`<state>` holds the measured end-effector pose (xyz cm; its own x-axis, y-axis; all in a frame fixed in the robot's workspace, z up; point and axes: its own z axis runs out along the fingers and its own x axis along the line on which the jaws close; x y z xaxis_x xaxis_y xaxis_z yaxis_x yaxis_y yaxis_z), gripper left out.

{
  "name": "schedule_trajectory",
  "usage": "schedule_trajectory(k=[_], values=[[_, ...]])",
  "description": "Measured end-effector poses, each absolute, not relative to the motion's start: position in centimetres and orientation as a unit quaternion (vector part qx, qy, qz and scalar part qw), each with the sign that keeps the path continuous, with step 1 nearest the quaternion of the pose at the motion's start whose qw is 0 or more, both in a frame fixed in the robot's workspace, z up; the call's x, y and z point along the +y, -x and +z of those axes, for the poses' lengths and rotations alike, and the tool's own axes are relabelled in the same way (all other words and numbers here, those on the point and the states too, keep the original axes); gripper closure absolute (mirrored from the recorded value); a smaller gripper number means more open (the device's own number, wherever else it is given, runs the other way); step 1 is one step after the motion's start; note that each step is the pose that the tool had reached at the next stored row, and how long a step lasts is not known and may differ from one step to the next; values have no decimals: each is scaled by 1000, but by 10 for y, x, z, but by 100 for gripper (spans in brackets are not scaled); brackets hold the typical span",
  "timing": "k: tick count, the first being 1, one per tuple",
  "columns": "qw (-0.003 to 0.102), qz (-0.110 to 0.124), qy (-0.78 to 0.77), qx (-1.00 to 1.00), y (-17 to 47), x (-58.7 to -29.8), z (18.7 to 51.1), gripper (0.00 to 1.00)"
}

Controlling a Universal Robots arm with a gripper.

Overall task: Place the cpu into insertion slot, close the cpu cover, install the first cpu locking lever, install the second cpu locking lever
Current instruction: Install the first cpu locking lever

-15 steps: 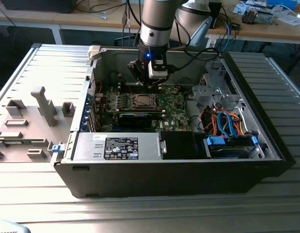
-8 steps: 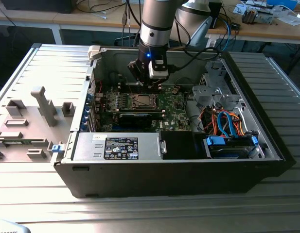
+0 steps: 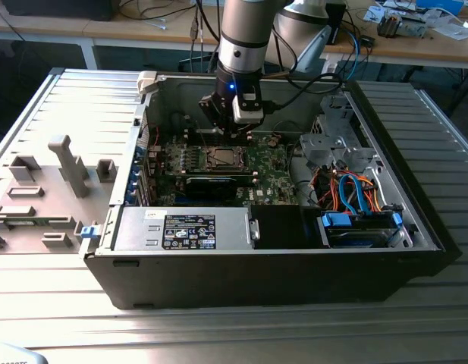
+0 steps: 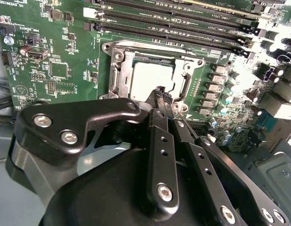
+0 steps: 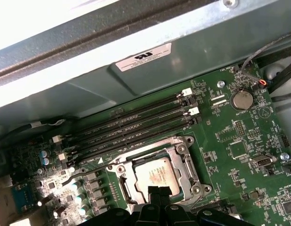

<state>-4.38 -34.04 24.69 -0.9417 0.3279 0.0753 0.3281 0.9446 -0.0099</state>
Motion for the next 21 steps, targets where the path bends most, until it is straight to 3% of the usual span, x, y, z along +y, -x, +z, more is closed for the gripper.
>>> schedule_trajectory(k=[21], values=[[38, -1, 126, -991, 44, -340, 247, 89]])
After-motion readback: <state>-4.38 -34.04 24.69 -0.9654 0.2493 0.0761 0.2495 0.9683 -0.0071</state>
